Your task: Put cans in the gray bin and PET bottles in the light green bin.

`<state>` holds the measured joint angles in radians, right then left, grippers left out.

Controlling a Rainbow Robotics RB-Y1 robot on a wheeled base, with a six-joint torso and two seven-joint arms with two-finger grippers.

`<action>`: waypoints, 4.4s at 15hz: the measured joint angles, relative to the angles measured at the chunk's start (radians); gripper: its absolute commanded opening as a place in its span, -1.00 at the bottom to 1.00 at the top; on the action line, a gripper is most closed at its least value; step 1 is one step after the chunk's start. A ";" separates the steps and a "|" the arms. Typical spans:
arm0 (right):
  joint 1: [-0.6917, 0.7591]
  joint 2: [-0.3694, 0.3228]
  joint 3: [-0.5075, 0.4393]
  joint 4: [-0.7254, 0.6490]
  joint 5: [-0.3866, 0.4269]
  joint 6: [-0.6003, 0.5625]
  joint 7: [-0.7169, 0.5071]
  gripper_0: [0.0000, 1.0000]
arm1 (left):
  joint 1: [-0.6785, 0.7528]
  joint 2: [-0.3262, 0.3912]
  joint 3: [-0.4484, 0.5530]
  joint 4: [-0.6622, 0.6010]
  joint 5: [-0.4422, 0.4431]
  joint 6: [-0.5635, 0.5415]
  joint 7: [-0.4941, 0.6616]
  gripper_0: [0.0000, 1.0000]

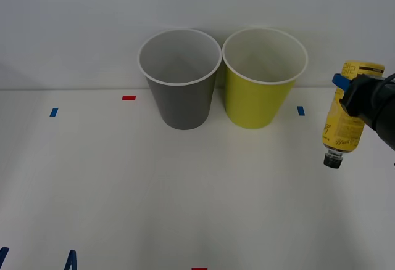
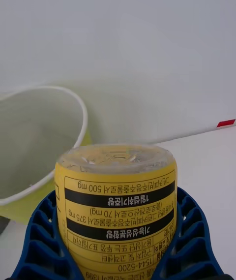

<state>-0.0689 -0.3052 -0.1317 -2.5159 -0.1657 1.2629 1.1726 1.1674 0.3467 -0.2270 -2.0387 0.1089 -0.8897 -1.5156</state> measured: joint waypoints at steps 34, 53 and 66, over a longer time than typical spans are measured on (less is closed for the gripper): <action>-0.496 0.128 0.023 0.408 -0.069 -0.450 0.297 -1.00 | 0.000 0.000 0.000 0.000 0.000 0.000 0.000 1.00; -0.520 0.067 0.142 0.732 -0.042 -0.923 0.298 1.00 | 0.000 0.000 0.000 0.000 0.000 0.000 0.000 1.00; -0.333 0.111 0.113 0.468 0.025 -0.780 0.300 1.00 | 0.000 0.000 0.000 0.000 0.000 0.000 0.000 1.00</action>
<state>-0.4021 -0.1942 -0.0189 -2.0476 -0.1406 0.4832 1.4721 1.1674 0.3467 -0.2270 -2.0387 0.1089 -0.8897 -1.5156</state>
